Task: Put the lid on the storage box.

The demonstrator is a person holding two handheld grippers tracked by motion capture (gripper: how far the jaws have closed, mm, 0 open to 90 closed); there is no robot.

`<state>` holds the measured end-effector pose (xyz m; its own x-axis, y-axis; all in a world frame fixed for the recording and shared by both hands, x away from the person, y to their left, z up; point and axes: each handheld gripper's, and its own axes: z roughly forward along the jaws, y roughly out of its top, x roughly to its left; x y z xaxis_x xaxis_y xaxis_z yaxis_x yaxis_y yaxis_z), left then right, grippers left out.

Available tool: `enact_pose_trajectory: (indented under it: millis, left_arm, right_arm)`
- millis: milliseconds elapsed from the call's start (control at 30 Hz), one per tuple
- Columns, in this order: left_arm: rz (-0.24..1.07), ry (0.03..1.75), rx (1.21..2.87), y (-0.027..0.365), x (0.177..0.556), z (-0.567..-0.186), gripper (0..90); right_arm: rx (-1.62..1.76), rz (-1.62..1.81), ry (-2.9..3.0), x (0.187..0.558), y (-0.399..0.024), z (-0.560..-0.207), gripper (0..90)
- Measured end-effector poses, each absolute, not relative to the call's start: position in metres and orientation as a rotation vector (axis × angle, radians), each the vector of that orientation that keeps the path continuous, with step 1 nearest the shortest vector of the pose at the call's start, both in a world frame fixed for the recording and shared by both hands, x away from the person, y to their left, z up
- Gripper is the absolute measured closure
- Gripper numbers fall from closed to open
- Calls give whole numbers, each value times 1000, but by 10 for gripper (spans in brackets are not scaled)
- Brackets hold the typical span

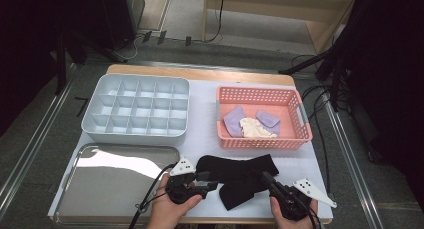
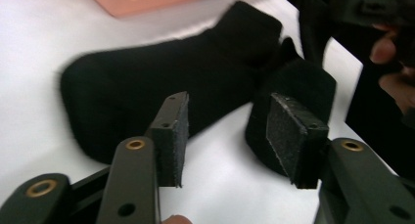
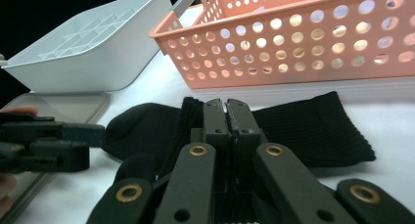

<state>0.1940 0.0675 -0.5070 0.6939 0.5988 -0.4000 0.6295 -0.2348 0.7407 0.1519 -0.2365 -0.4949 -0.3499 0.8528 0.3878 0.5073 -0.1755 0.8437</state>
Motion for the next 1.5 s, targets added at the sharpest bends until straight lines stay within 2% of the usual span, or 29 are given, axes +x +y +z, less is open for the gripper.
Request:
enact_pose_trajectory:
  millis: [133,233,433,567,767,1100,1500]
  left_arm:
    - [-86,924,1940,57,192,-509,500]
    - [-86,894,2021,46,190,-511,525]
    - [-112,884,2100,40,192,-513,790]
    - [-122,855,2106,40,191,-510,872]
    - [-127,833,2078,53,192,-502,891]
    - [-50,867,1944,103,201,-490,891]
    - [-9,901,1890,129,200,-491,892]
  right_arm:
    - [1560,1540,1775,153,-236,-496,880]
    - [1559,1537,1777,153,-235,-497,880]
    - [1554,1544,1793,151,-231,-496,880]
    - [1554,1541,1788,151,-233,-496,881]
    - [1557,1551,1747,148,-241,-492,881]
    - [1596,1552,1686,140,-261,-487,881]
    - [1653,1562,1633,130,-276,-486,884]
